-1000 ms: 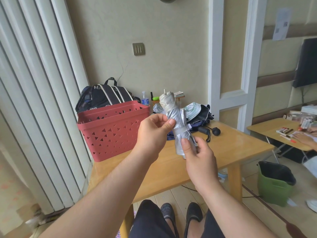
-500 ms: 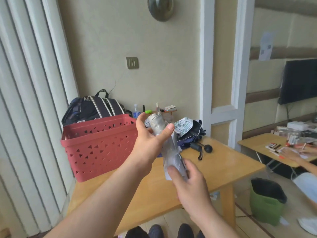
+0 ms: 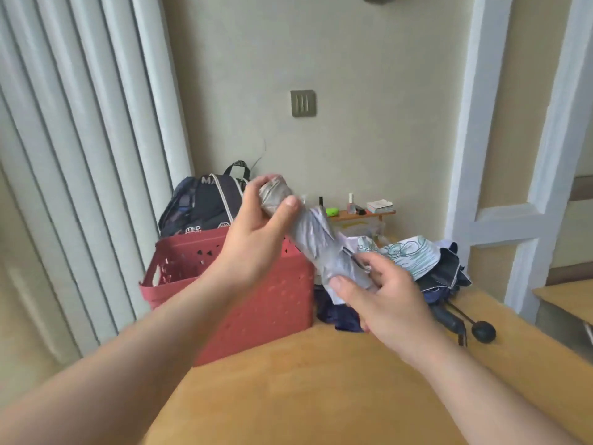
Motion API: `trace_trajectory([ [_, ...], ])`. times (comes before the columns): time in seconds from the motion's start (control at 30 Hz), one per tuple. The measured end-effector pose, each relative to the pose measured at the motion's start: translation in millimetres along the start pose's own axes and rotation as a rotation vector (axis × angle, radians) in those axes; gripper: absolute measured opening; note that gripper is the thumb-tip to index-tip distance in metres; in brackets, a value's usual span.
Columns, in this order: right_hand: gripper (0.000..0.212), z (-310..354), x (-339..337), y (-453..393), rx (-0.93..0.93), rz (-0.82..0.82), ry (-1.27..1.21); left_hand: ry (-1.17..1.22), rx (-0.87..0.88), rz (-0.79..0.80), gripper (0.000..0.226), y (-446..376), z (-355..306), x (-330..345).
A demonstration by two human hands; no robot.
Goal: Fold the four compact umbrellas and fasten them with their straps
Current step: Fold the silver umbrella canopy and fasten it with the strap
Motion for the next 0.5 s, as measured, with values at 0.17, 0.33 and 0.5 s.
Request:
trace_trajectory([
  [0.17,0.04,22.0,51.6,-137.1,-0.115,0.215,0.282,-0.263,0.008,0.079,0.054,-70.5,16.9,-101.2],
  [0.33,0.043,8.9,152.3,-240.5,-0.316,0.524,0.822,-1.081,-0.052,0.215,0.038,-118.5,85.7,-154.4],
  [0.5,0.034,-66.0,225.1,-286.2,-0.266,0.776,1.058,-1.608,-0.066,0.558,0.035,-130.3,190.9,-135.4],
])
Point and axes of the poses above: each hand's wrist, its own y-axis away from the middle knuckle, its own x-axis out of the palm, z = x × y, the point moved 10 cm from there along -y, towards the middle knuckle, and after that the axes turned 5 degrees about -y, right-handed, at the moved point
